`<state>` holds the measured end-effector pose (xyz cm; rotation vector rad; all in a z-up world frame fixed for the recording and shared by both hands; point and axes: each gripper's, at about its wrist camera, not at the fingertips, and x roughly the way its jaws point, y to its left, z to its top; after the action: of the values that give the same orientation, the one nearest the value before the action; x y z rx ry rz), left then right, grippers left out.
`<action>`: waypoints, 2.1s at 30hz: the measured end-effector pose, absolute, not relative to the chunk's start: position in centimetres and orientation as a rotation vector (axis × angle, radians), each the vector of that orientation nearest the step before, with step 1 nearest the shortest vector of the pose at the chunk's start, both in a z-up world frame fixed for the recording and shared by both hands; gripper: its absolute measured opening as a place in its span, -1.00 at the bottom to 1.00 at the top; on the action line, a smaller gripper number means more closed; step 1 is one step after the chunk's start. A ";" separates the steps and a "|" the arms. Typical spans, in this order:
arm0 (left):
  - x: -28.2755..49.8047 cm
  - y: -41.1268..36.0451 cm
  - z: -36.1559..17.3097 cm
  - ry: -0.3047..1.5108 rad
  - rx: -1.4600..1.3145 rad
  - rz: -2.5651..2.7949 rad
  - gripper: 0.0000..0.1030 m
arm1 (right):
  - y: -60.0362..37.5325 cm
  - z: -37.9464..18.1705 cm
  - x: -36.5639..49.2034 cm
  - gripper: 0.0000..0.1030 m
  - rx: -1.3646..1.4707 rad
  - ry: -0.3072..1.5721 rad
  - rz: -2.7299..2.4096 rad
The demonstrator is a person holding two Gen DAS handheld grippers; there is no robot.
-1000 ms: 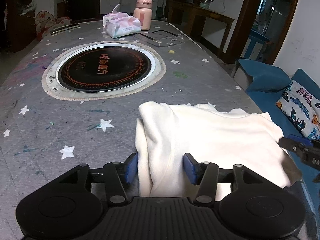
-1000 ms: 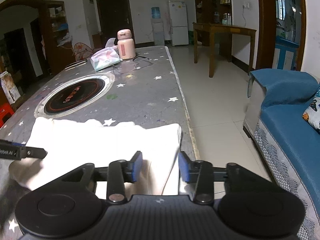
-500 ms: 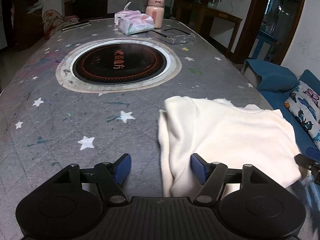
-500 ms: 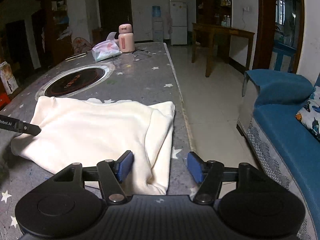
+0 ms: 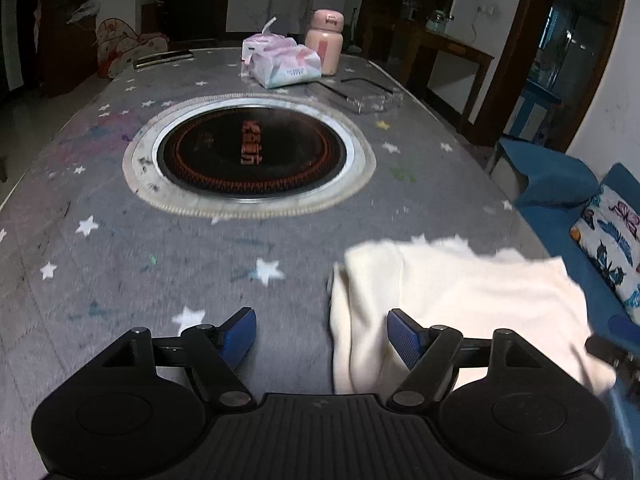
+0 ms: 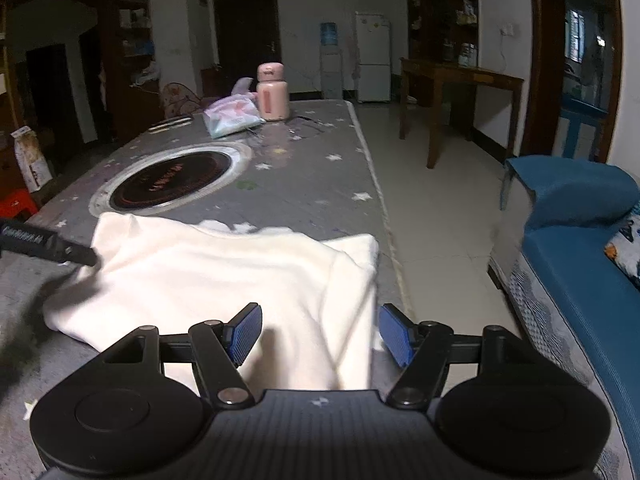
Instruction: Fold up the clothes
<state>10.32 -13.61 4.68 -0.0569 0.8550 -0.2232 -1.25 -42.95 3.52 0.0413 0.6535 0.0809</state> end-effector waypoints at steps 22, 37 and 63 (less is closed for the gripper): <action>15.0 -14.5 2.7 0.897 -0.041 -0.193 0.55 | -41.2 1.2 6.2 0.29 0.069 0.734 0.211; 9.4 -14.9 4.8 0.823 0.017 -0.235 0.70 | -40.7 3.3 1.7 0.82 0.075 0.693 0.182; -0.9 -14.8 5.7 0.733 0.073 -0.284 1.00 | -38.1 3.4 -6.5 1.00 0.077 0.619 0.102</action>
<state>-0.85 -14.77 5.71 0.0732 0.7326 -0.2842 -6.49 -38.14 3.40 0.0767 0.6188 0.1023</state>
